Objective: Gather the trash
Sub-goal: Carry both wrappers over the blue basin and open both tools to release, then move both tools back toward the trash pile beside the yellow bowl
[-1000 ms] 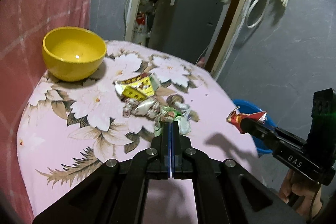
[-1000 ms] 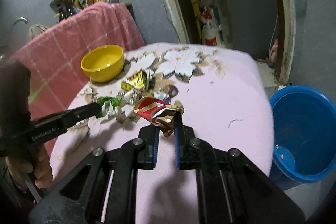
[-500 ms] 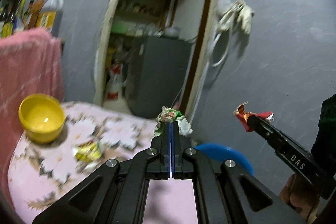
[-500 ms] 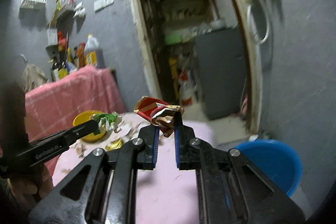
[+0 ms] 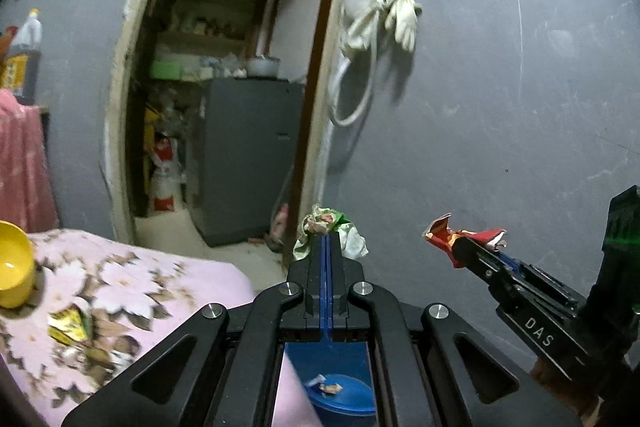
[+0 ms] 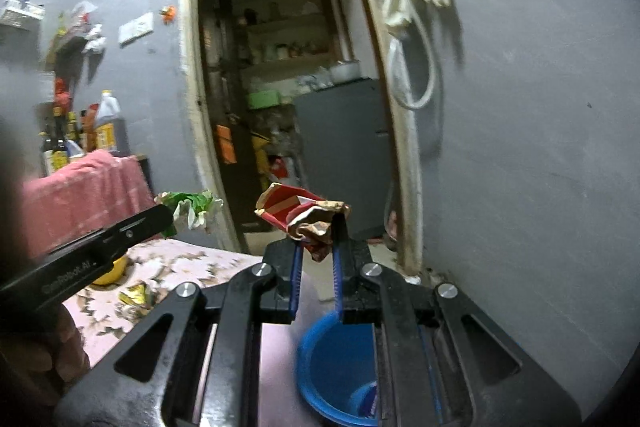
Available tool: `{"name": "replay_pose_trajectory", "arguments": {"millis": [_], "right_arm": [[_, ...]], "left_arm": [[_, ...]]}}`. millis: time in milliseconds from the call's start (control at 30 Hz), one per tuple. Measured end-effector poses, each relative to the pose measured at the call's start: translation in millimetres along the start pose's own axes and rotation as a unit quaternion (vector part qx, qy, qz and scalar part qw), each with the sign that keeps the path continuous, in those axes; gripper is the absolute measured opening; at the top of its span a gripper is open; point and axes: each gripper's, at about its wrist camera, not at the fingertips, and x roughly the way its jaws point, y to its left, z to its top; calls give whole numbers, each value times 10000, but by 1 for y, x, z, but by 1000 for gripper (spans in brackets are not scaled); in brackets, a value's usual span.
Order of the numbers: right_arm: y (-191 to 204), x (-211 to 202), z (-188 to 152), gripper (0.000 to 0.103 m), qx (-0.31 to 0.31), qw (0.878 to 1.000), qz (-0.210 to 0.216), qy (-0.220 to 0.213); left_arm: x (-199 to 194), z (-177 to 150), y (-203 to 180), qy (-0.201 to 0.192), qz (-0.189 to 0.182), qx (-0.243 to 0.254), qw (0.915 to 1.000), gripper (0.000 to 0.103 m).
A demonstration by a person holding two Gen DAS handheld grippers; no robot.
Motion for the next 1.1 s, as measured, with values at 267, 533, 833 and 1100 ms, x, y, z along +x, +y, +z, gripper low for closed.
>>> {"name": "replay_pose_trajectory", "arguments": {"millis": [267,533,833,1100], "right_arm": [[-43,27,-26,22,359,9970,-309,616],[-66,61,-54,29,540,9892,-459,1282],[-77,73,-74,48,669,9829,-593,1611],[-67,66,-62,51,620,9863,-523,1434]], "left_arm": [[61,-21,-4,1024,-132,-219,9944,0],[113,-52,1,1882,-111,-361,9814,0],[135,-84,15,2354,22,-380,9711,5],[112,-76,24,2087,100,-423,9770,18]]}}
